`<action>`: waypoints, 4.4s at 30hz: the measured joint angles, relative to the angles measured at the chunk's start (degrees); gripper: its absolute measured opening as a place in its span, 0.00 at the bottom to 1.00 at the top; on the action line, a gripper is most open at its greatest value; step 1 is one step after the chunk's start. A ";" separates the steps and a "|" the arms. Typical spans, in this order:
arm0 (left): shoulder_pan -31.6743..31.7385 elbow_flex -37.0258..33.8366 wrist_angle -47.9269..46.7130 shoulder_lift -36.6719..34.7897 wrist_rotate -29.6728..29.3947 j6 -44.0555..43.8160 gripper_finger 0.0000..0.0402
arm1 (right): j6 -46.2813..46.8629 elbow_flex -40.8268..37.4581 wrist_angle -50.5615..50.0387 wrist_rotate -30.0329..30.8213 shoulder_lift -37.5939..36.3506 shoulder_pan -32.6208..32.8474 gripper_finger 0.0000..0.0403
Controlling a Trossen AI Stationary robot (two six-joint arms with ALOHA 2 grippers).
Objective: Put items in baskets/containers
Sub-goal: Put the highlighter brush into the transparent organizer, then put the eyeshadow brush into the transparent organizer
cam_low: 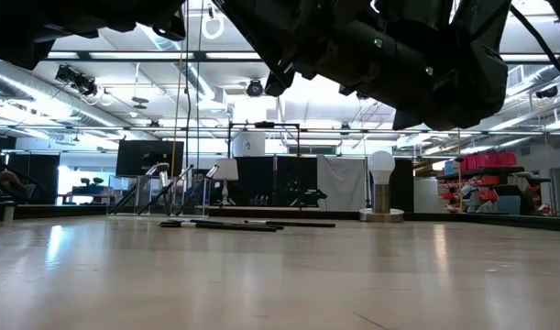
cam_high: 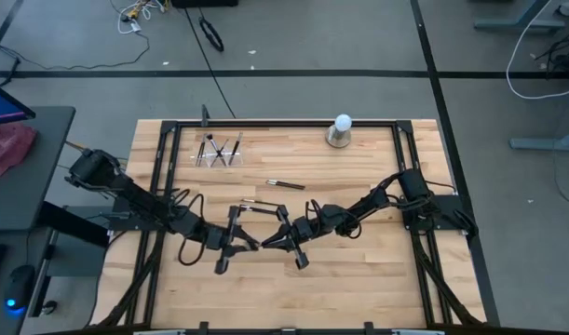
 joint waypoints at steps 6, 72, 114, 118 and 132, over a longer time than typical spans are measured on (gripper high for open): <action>0.00 0.00 0.02 0.00 2.96 -0.26 0.04 | 0.06 0.02 -0.12 -0.12 0.00 0.07 0.05; 55.30 28.48 -111.34 -30.48 -12.50 -24.21 0.02 | 3.87 -21.70 -5.35 20.08 -18.91 3.52 0.42; 78.70 11.47 -95.28 -30.32 1.29 -24.39 0.21 | 4.08 -21.68 -5.40 20.08 -18.88 3.51 0.42; 79.65 11.47 -95.27 -30.29 1.21 -24.40 0.30 | 4.09 -21.68 -5.40 20.08 -18.88 3.50 0.42; 76.31 14.50 -100.26 -32.06 5.14 -26.90 0.33 | 5.33 -21.64 -8.59 20.76 -18.84 3.48 0.42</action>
